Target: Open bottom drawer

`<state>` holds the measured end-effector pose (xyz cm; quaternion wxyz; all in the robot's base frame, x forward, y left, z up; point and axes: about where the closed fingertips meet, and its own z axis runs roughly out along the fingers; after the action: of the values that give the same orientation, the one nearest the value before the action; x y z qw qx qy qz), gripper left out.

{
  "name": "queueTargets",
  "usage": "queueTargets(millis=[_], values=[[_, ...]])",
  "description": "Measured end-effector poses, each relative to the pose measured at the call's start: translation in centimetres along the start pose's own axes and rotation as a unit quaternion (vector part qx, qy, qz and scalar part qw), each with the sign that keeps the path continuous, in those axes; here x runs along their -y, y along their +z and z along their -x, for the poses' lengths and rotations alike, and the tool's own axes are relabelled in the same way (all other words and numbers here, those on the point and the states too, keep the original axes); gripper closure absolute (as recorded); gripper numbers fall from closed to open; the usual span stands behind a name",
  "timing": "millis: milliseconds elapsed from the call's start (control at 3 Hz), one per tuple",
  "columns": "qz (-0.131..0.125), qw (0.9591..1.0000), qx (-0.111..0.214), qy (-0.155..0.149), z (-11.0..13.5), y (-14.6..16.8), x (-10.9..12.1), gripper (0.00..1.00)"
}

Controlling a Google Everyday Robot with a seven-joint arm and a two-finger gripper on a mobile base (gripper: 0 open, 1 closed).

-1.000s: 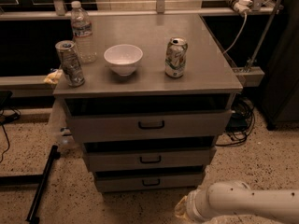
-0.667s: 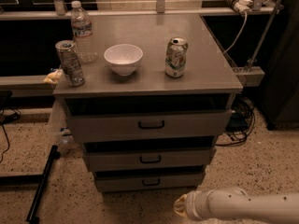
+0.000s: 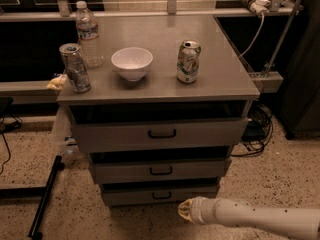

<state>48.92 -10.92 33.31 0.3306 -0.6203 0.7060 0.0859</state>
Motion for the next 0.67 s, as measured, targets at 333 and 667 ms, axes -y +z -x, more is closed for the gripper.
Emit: queueTargets(millis=[333,667], values=[[-0.027,0.999,-0.005,-0.034,-1.6,0.7,0.7,1.0],[-0.059,0.9956,-0.012,-0.072,-4.1,1.8,2.1,1.0]])
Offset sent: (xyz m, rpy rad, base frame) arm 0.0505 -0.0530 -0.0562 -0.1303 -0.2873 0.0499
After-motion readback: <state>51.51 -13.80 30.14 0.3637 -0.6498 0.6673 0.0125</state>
